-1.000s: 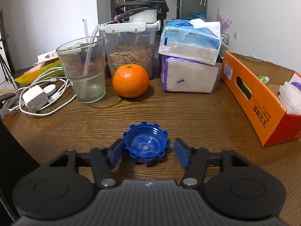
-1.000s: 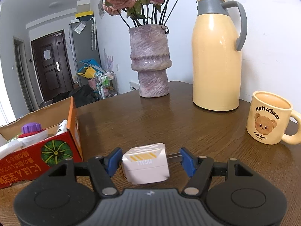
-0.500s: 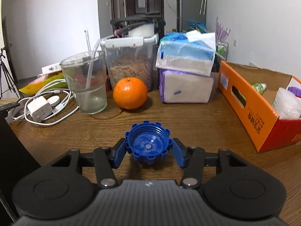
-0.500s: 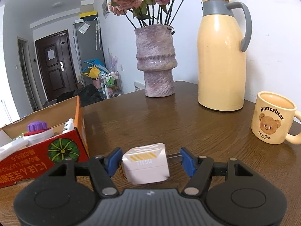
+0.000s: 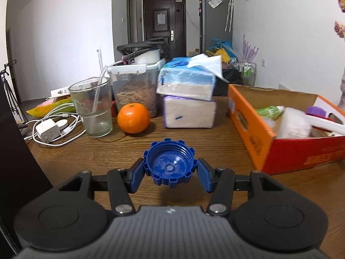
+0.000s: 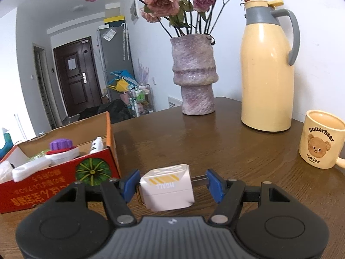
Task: Organize rigid objects
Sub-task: 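Carry the blue cap and white adapter over the cardboard box with both tools, then open both tools to drop the blue cap and adapter into the box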
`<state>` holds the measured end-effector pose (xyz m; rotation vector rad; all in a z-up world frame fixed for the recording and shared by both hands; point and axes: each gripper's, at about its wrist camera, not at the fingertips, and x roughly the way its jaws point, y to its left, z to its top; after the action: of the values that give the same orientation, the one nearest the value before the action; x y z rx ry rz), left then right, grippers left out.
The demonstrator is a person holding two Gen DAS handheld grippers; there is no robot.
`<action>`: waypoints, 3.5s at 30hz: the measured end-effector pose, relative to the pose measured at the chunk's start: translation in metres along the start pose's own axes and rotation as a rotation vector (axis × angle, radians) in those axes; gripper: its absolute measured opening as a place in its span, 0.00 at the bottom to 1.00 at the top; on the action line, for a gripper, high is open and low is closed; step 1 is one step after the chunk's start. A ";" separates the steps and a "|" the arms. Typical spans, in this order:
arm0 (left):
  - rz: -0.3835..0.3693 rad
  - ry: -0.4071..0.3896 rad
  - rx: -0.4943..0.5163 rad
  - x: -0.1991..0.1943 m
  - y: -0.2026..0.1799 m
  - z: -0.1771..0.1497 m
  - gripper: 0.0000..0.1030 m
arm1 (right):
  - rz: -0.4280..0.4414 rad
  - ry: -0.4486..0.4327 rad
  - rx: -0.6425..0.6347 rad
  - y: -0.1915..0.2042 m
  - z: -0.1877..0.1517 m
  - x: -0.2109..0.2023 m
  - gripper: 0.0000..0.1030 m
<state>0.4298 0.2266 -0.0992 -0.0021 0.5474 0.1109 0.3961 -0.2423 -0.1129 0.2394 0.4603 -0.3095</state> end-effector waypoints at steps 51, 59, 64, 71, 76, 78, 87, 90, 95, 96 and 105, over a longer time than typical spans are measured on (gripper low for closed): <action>-0.108 -0.121 -0.043 -0.069 -0.177 0.004 0.52 | 0.349 -0.130 -0.133 0.062 0.000 -0.047 0.64; -0.090 -0.129 -0.049 -0.055 -0.181 0.015 0.52 | 0.363 -0.143 -0.154 0.076 0.006 -0.029 0.64; -0.089 -0.138 -0.057 -0.043 -0.185 0.024 0.52 | 0.368 -0.152 -0.152 0.082 0.012 -0.018 0.64; -0.083 -0.143 -0.056 -0.024 -0.187 0.036 0.52 | 0.375 -0.160 -0.158 0.092 0.022 0.002 0.64; -0.077 -0.149 -0.061 -0.011 -0.186 0.045 0.52 | 0.377 -0.162 -0.157 0.097 0.028 0.014 0.64; -0.075 -0.149 -0.059 -0.006 -0.185 0.048 0.52 | 0.377 -0.163 -0.157 0.097 0.029 0.014 0.64; -0.077 -0.145 -0.057 0.018 -0.183 0.059 0.52 | 0.379 -0.164 -0.167 0.109 0.038 0.035 0.64; -0.080 -0.149 -0.050 0.023 -0.184 0.062 0.52 | 0.380 -0.156 -0.165 0.111 0.042 0.044 0.64; -0.092 -0.156 -0.037 0.031 -0.186 0.067 0.52 | 0.393 -0.138 -0.152 0.114 0.048 0.055 0.64; -0.092 -0.156 -0.035 0.033 -0.186 0.069 0.52 | 0.394 -0.137 -0.152 0.114 0.048 0.057 0.64; -0.115 -0.136 -0.005 0.056 -0.193 0.077 0.52 | 0.389 -0.108 -0.160 0.126 0.054 0.081 0.64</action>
<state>0.5381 0.0435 -0.0680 -0.0306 0.4103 0.0001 0.5297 -0.1609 -0.0847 0.1503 0.3205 0.0944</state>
